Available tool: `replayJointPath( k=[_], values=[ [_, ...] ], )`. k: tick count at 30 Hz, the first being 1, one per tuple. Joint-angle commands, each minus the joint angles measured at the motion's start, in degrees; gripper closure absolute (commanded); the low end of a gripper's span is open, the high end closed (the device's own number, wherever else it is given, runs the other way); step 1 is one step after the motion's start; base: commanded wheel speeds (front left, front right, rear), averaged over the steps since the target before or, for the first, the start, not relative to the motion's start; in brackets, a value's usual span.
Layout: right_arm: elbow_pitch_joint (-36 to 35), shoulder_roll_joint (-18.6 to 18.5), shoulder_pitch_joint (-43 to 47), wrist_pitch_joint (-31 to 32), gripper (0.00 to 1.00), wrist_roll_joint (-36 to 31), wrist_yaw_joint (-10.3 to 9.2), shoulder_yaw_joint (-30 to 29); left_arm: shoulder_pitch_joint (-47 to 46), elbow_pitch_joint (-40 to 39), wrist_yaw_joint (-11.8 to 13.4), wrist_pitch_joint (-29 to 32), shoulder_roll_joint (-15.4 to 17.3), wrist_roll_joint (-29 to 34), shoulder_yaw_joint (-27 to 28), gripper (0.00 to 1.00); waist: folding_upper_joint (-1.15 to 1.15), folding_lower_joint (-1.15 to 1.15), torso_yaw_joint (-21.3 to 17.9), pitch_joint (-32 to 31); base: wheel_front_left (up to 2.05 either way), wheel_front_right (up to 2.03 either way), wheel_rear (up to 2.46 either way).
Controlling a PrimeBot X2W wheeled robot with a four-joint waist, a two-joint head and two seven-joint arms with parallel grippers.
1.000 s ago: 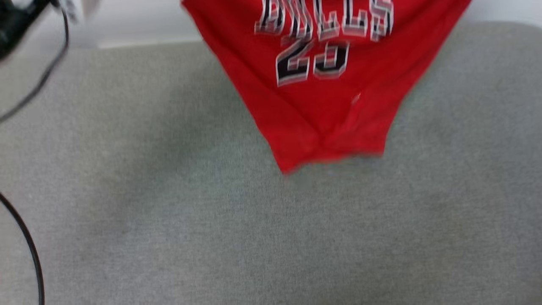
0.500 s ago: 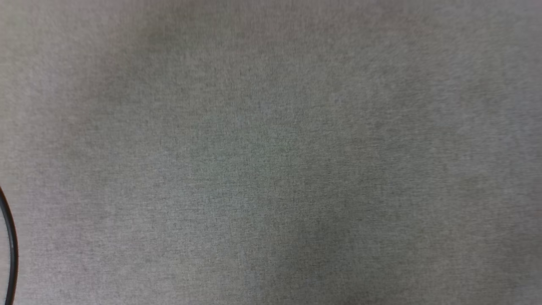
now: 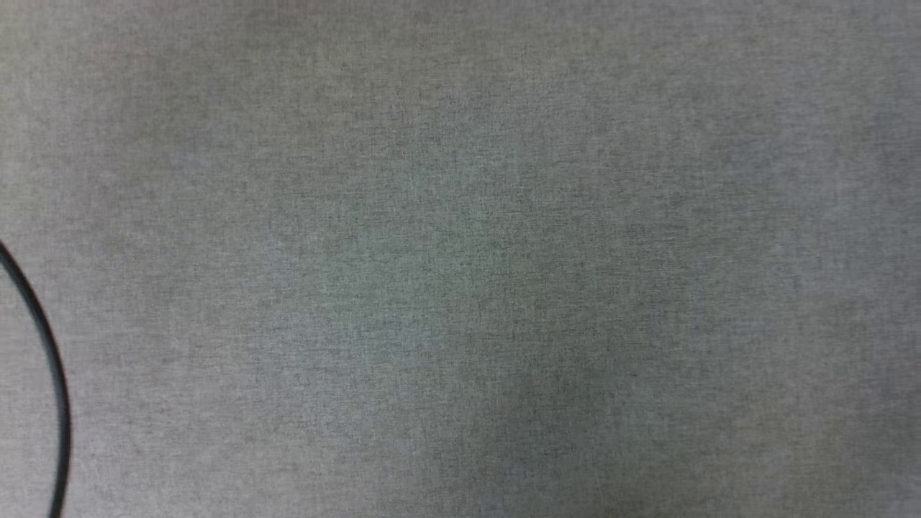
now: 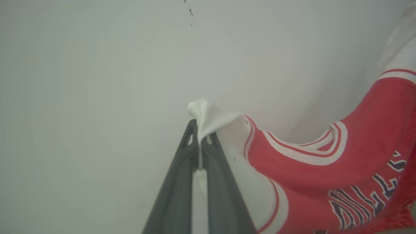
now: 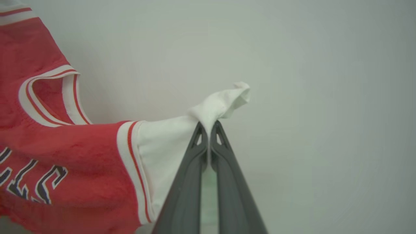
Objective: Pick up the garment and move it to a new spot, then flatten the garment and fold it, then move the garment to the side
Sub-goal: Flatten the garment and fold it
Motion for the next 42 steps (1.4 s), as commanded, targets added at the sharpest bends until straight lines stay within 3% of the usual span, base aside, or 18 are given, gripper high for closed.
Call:
replayJointPath(
  k=[1,9,12,18,28,33,42],
  values=[
    [0.4,0.8,2.4,-0.9,1.00,0.4,-0.05,0.8,2.4,0.4,-0.3,-1.4,0.0,-0.8,-0.2,1.00,0.00,-0.01,-0.3,-0.7,0.00,0.00,0.00],
    [0.0,2.7,20.5,-6.4,1.00,7.2,-0.05,6.7,23.6,-1.2,-0.7,-7.5,3.2,-5.0,-3.9,1.00,0.00,-0.01,-1.3,-8.6,0.00,0.00,0.00],
    [-1.3,2.0,26.7,-7.3,1.00,9.8,-0.05,8.8,31.8,-3.5,0.5,-8.8,4.3,-7.3,-4.0,1.00,0.00,-0.01,-1.6,-11.2,0.00,0.00,0.00],
    [-4.4,0.4,39.1,-8.4,1.00,14.2,-0.04,13.3,50.0,-10.6,5.1,-10.7,7.1,-11.7,-4.4,1.00,0.00,-0.01,-2.0,-16.4,0.00,0.00,0.00],
    [-10.9,-4.5,59.3,-9.5,1.00,20.1,-0.04,16.8,80.3,-27.7,16.7,-11.6,14.4,-19.0,-1.1,1.00,0.00,-0.01,-3.1,-25.1,0.00,0.00,0.00],
    [-13.7,-8.0,68.6,-9.6,1.00,21.8,-0.04,16.6,93.9,-32.0,19.3,-11.6,15.8,-20.1,2.4,1.00,0.00,-0.01,-3.3,-28.7,0.00,0.00,0.00],
    [-19.0,-12.9,83.8,-9.6,1.00,21.9,-0.05,12.8,112.8,-34.1,21.9,-11.6,13.1,-19.4,9.8,1.00,0.00,-0.01,-4.2,-32.8,0.00,0.00,0.00]
  ],
)
